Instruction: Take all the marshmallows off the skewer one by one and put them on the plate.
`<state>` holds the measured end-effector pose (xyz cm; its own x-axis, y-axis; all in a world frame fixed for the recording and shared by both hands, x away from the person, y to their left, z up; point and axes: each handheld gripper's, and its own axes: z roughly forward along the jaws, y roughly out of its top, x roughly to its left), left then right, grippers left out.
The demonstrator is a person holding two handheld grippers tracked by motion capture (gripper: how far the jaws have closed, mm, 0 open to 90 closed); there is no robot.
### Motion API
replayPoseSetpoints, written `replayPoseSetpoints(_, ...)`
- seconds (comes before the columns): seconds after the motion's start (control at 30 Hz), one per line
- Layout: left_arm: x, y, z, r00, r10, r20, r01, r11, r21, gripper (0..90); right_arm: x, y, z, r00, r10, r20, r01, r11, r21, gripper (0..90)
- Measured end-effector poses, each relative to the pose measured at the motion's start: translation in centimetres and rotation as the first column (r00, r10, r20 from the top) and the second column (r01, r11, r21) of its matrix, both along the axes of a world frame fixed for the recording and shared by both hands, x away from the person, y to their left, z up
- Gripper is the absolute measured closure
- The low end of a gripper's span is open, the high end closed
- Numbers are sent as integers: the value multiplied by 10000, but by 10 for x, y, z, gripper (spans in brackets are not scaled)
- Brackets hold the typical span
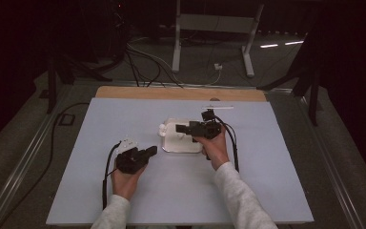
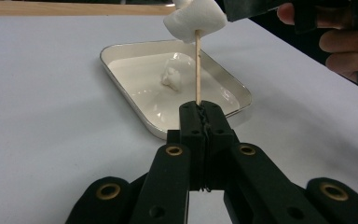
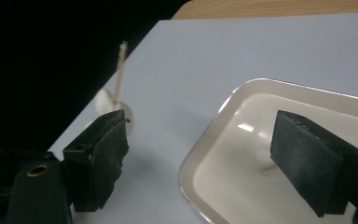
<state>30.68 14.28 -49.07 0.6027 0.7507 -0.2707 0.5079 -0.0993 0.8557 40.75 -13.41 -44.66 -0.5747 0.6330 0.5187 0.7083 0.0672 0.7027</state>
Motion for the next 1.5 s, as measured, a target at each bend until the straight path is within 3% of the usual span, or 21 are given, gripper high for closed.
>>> replayPoseSetpoints(0.53,0,-4,0,10000,-90,32,90,10000,25,900,-5,24,8,9968,751,268,-770,9942,757,239)
replayPoseSetpoints(0.63,-1,-5,0,9999,-126,70,126,9999,-14,900,-5,28,7,9957,914,153,-925,9914,928,254)
replayPoseSetpoints(0.7,-1,-6,0,9998,-175,117,175,9998,-25,900,-3,33,5,9934,1113,-266,-1073,9867,1218,327)
replayPoseSetpoints(0.8,-2,-7,0,9994,-279,193,280,9996,-46,900,-2,36,4,9917,1131,-605,-1051,9869,1226,397)
replayPoseSetpoints(0.93,-2,-8,0,9991,-319,261,321,9995,-53,900,-1,39,1,9883,988,-1161,-834,9880,1302,592)
replayPoseSetpoints(1.0,-2,-9,0,9991,-324,269,326,9995,-53,900,-1,40,0,9856,1105,-1280,-935,9868,1321,597)
replayPoseSetpoints(1.17,-3,-10,0,9989,-383,269,383,9993,-2,900,-1,43,-2,9814,1167,-1525,-987,9878,1208,669)
replayPoseSetpoints(1.3,-3,-10,1,9985,-450,313,452,9990,-46,900,-3,41,2,9850,1032,-1379,-875,9894,1156,736)
replayPoseSetpoints(1.5,-3,-10,1,9977,-588,346,588,9983,12,900,-3,37,7,9880,829,-1300,-701,9925,1004,762)
